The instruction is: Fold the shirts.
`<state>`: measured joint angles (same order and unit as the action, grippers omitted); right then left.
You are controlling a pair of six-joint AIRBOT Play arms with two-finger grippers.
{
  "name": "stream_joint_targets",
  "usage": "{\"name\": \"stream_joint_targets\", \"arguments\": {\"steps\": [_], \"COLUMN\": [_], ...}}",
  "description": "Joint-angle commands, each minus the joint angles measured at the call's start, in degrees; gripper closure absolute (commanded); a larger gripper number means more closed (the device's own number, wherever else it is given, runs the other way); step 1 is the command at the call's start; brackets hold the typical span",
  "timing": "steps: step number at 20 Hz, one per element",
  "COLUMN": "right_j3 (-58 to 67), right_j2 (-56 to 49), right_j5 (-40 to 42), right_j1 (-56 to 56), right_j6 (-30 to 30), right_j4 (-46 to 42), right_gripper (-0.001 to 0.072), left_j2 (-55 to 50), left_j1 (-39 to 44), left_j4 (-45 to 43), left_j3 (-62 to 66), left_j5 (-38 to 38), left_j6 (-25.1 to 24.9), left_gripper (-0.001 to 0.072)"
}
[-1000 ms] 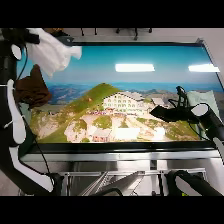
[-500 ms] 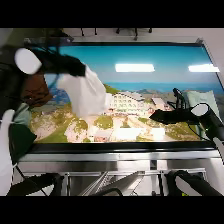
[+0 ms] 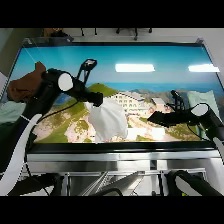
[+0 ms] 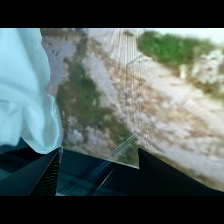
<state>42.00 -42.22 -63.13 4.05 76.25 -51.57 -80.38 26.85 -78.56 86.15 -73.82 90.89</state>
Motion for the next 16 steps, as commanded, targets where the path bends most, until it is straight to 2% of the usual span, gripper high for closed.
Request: {"name": "stream_joint_targets", "arguments": {"steps": [1, 3, 5, 7, 11, 12, 14, 16], "right_j3": [0.02, -0.04, -0.04, -0.04, -0.04, -0.04, -0.04, -0.04], "right_j2": [-0.55, -1.79, -3.78, -5.88, -11.67, -13.38, -16.24, -18.18], "right_j5": [-1.03, -1.36, -1.44, -1.36, 1.29, 2.38, 5.09, 7.3], "right_j1": [-0.22, -1.27, -3.17, -5.9, -13.73, -15.98, -19.58, -20.98], "right_j6": [-0.07, -1.53, -2.27, -2.6, -4.07, -4.11, -4.26, -6.1], "right_j4": [0.24, 0.24, 0.31, 0.5, 3.26, 4.31, 6.45, 9.66], "right_gripper": [0.0163, 0.0164, 0.0166, 0.0166, 0.0187, 0.0186, 0.0187, 0.0187], "left_j2": [-0.2, 2.56, 7.65, 12.74, 16.33, 15.26, 11.67, 7.93], "left_j1": [-4.9, -5.57, -4.33, -0.85, 6.51, 7.72, 8.59, 8.44], "left_j4": [0.68, 2.8, 6.58, 9.84, 20.33, 21.73, 22.32, 21.68], "left_j3": [3.48, -1.14, -12.61, -26.38, -47.76, -49.94, -50.84, -48.65], "left_j5": [-12.37, -15.56, -12.0, -3.54, 26.67, 31.67, 36.0, 36.57], "left_j6": [1.03, 0.96, 0.87, 0.94, 1.11, 1.11, 1.11, 1.11], "left_gripper": [0.0003, 0.0003, 0.0003, 0.0003, 0.0003, 0.0003, 0.0003, 0.0003]}}
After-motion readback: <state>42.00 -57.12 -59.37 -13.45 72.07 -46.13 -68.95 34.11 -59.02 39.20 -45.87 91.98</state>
